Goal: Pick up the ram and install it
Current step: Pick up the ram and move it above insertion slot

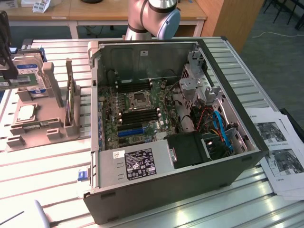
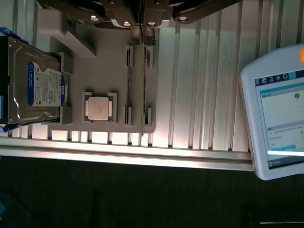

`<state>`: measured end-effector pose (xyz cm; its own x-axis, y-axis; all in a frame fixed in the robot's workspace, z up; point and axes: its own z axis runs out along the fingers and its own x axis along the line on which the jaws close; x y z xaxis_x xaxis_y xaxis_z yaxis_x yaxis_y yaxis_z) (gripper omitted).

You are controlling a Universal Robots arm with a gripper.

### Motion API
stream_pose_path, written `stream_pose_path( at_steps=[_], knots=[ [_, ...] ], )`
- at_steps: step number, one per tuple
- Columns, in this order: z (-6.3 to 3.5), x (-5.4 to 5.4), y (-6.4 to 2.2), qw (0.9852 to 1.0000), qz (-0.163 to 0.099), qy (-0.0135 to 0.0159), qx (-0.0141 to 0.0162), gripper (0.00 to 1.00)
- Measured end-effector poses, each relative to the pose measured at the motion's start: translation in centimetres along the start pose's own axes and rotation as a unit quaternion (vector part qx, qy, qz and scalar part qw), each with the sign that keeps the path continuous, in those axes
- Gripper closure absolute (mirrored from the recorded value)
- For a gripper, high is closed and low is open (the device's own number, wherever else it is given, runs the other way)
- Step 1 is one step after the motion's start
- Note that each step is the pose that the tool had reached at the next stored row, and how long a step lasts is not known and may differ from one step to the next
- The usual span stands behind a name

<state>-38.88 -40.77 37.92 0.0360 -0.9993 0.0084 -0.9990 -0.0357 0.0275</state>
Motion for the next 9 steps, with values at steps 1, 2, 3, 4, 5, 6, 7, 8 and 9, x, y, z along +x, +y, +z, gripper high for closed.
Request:
stream_pose_path(
  at_steps=[1, 2, 3, 4, 5, 6, 7, 8, 9],
  knots=[
    [0.00, 0.00, -0.09, 1.0000, 0.000, 0.0000, 0.0000, 0.89],
    [0.00, 0.01, -0.19, 1.0000, 0.000, 0.0000, 0.0000, 0.89],
    [-0.01, 0.01, -0.29, 1.0000, 0.000, 0.0000, -0.0001, 0.89],
    [-0.01, 0.01, -0.40, 1.0000, 0.000, 0.0000, -0.0001, 0.89],
    [-0.01, 0.02, -0.52, 1.0000, 0.000, 0.0000, -0.0002, 0.89],
    [-0.02, 0.02, -0.66, 1.0000, 0.000, 0.0000, -0.0003, 0.89],
    [-0.02, 0.03, -0.79, 1.0000, 0.000, 0.0000, -0.0004, 0.89],
    [-0.03, 0.03, -0.93, 1.0000, 0.000, 0.0000, -0.0005, 0.89],
    [-0.03, 0.04, -1.08, 1.0000, 0.000, 0.0000, -0.0007, 0.89]
  ],
)
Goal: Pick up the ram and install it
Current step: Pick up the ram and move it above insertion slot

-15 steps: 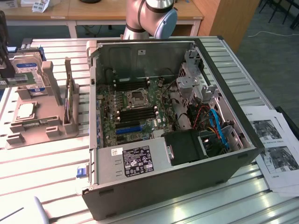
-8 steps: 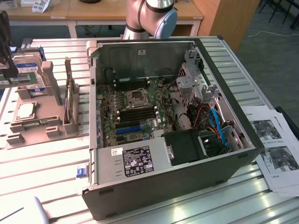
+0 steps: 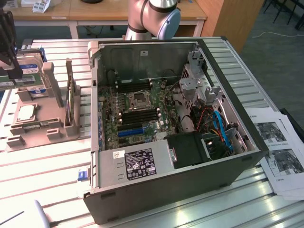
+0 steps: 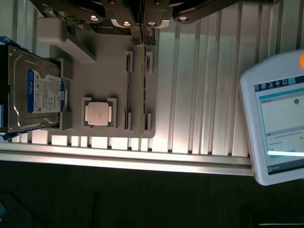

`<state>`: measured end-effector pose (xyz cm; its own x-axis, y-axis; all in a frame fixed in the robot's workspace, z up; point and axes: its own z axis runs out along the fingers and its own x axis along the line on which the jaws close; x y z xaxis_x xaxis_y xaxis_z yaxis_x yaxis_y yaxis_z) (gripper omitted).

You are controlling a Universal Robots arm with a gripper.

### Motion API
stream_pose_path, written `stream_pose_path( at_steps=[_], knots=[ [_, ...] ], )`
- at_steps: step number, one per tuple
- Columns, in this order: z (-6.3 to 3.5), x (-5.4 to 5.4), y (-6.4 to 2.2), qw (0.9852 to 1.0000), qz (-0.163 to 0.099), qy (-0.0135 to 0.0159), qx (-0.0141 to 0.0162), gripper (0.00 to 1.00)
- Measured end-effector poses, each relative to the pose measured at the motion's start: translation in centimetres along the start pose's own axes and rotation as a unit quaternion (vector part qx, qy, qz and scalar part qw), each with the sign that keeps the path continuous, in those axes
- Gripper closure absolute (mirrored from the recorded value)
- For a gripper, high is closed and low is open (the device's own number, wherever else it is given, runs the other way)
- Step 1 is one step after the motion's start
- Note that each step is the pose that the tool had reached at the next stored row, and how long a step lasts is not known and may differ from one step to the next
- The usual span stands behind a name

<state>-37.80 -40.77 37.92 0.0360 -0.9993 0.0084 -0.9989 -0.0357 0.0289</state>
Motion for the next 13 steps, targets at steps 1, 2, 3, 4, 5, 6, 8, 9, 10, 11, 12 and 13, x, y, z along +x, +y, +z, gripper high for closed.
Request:
stream_pose_path(
  at_steps=[1, 2, 3, 4, 5, 6, 8, 9, 10, 11, 12, 13],
  knots=[
    [0.00, 0.0, -0.15, 1.0000, 0.000, 0.0000, -0.0001, 0.89],
    [0.00, 0.0, -0.29, 1.0000, 0.000, -0.0001, -0.0003, 0.89],
    [-0.01, 0.0, -0.44, 1.0000, 0.000, 0.0000, -0.0005, 0.89],
    [-0.01, 0.0, -0.61, 1.0000, 0.000, -0.0001, -0.0007, 0.89],
    [-0.02, 0.0, -0.78, 1.0000, 0.000, -0.0001, -0.0009, 0.89],
    [-0.03, 0.0, -0.94, 1.0000, 0.000, -0.0001, -0.0012, 0.89],
    [-0.04, 0.1, -1.29, 1.0000, 0.000, -0.0001, -0.0019, 0.89],
    [-0.05, 0.1, -1.48, 1.0000, 0.000, -0.0001, -0.0023, 0.89],
    [-0.06, 0.1, -1.68, 1.0000, 0.000, -0.0001, -0.0028, 0.89],
    [-0.07, 0.1, -1.87, 1.0000, 0.000, -0.0001, -0.0032, 0.89],
    [-0.07, 0.1, -2.06, 1.0000, 0.000, -0.0002, -0.0035, 0.89],
    [-0.09, 0.1, -2.24, 1.0000, 0.000, -0.0002, -0.0040, 0.89]
  ],
)
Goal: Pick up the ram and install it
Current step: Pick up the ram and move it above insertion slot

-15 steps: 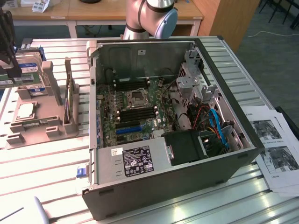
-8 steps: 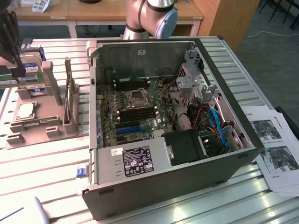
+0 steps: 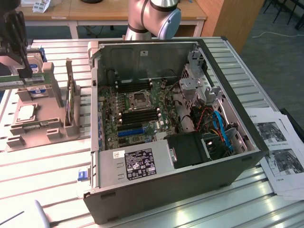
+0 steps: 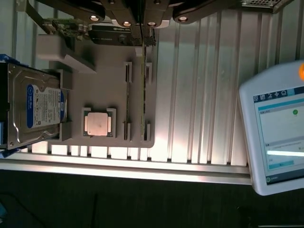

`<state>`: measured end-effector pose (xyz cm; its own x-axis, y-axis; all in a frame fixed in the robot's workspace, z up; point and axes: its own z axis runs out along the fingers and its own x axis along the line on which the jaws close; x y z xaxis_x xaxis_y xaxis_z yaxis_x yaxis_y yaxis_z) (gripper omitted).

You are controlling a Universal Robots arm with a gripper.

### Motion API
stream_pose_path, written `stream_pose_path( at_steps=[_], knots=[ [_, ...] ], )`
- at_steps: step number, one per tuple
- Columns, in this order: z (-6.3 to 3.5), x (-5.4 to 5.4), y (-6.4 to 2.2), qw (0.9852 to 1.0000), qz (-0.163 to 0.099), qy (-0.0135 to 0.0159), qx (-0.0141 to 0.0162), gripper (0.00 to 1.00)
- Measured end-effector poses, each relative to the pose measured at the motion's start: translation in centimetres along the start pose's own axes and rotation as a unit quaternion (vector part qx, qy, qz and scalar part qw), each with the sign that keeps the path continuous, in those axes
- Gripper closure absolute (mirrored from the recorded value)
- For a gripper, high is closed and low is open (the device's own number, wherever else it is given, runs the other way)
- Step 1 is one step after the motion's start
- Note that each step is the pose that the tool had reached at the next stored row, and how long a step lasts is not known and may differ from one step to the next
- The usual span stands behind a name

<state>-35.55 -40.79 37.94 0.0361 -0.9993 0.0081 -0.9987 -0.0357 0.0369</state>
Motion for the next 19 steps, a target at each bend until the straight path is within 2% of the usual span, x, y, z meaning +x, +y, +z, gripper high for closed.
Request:
stream_pose_path(
  at_steps=[19],
  knots=[
    [-0.13, 0.1, -3.38, 1.0000, 0.000, -0.0003, -0.0065, 0.89]
  ],
)
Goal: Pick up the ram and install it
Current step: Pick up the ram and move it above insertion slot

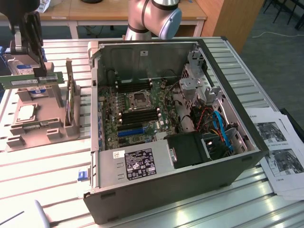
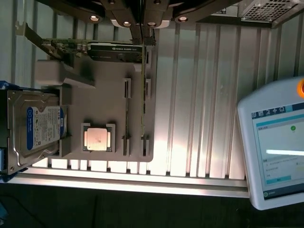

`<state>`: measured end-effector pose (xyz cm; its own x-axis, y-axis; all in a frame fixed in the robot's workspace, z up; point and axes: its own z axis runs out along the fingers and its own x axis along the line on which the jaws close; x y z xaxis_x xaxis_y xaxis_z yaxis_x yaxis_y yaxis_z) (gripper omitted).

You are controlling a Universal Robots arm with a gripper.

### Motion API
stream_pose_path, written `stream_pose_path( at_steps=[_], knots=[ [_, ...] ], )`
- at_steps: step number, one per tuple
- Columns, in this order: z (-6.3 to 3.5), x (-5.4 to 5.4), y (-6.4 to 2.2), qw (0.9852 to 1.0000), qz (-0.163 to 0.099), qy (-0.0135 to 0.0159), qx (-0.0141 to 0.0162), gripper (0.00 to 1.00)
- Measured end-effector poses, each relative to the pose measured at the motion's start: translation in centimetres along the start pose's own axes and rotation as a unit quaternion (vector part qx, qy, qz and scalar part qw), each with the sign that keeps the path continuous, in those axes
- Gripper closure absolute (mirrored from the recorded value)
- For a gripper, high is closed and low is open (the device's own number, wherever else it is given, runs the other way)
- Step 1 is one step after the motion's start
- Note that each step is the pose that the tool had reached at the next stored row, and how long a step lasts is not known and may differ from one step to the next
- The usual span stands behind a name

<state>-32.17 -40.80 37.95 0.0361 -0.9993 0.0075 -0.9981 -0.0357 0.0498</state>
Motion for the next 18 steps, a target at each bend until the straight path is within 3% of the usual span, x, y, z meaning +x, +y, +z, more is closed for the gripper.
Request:
stream_pose_path(
  at_steps=[10, 18],
  knots=[
    [-0.09, 0.1, -1.76, 1.0000, 0.000, -0.0001, -0.0030, 0.89],
    [-0.38, 0.1, -1.77, 1.0000, 0.000, 0.0000, -0.0031, 0.89]
  ],
)
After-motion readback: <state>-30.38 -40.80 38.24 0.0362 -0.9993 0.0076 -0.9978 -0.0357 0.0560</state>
